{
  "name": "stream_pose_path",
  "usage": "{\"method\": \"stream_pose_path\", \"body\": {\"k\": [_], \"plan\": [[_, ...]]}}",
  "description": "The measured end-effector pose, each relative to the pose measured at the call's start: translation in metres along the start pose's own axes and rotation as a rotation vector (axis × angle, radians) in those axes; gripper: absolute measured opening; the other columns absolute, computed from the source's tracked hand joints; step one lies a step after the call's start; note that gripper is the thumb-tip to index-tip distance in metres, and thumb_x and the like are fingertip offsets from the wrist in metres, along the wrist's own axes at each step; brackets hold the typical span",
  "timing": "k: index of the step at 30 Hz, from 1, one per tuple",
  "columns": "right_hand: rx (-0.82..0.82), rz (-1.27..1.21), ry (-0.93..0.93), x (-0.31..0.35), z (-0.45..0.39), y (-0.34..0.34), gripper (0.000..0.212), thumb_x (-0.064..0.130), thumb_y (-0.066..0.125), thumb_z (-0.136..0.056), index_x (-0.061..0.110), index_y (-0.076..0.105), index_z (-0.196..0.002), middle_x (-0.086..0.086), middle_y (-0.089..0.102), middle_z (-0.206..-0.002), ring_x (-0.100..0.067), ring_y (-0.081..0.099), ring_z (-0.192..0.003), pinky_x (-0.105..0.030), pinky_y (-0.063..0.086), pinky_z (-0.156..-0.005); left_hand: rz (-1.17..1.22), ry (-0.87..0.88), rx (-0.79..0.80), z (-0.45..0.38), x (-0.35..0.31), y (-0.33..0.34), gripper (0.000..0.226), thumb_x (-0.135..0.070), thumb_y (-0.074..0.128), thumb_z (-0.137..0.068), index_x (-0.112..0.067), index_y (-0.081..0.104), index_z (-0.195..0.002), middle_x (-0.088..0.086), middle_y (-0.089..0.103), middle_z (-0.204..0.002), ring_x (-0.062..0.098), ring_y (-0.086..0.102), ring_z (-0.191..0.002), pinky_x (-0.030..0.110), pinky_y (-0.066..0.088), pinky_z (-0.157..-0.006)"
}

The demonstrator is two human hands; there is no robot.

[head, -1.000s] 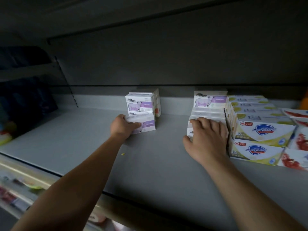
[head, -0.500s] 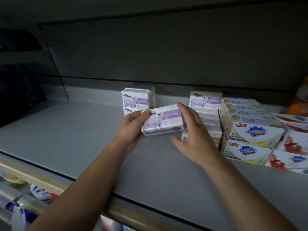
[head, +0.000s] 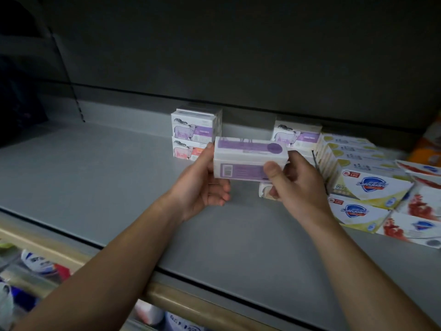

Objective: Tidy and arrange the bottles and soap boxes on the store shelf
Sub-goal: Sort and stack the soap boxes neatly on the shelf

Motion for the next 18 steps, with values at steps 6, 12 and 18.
{"method": "stream_pose_path", "body": {"k": [6,12,18], "plan": [[-0.031,0.089,0.114,-0.004,0.002,-0.001,0.068,0.077,0.046,-0.073,0.010,0.062,-0.074,0.000,0.068,-0.062,-0.019,0.066,-0.056,-0.051,0.057,-0.064,-0.101,-0.041,-0.046,-0.001,0.007,-0.005,0.095,-0.089,0.043,-0.062,-0.005,0.072,-0.096,0.012,0.059,-0.056,0.021,0.058,-0.046,0.024,0.047,-0.044],[-0.059,0.247,0.062,-0.002,0.003,-0.004,0.052,0.064,0.055,-0.086,0.022,0.050,-0.056,0.004,0.059,-0.053,-0.020,0.062,-0.062,-0.040,0.053,-0.068,-0.019,-0.143,-0.002,0.000,0.010,-0.002,0.082,-0.087,0.046,-0.061,-0.015,0.075,-0.083,0.009,0.061,-0.061,0.017,0.057,-0.047,0.022,0.048,-0.046],[0.001,0.141,0.026,-0.001,0.003,-0.003,0.030,0.062,0.056,-0.085,0.033,0.064,-0.081,0.005,0.068,-0.065,-0.020,0.068,-0.064,-0.041,0.056,-0.062,0.119,-0.221,0.149,0.007,0.009,0.007,0.082,-0.082,0.044,-0.065,-0.013,0.068,-0.102,0.011,0.062,-0.066,0.019,0.062,-0.048,0.023,0.052,-0.045]]}}
Point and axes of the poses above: each hand's wrist, its own z-axis away from the middle knuckle, its own y-axis out of the palm, x = y × z, the point moved 5 cm from there along -z, towards the middle knuckle
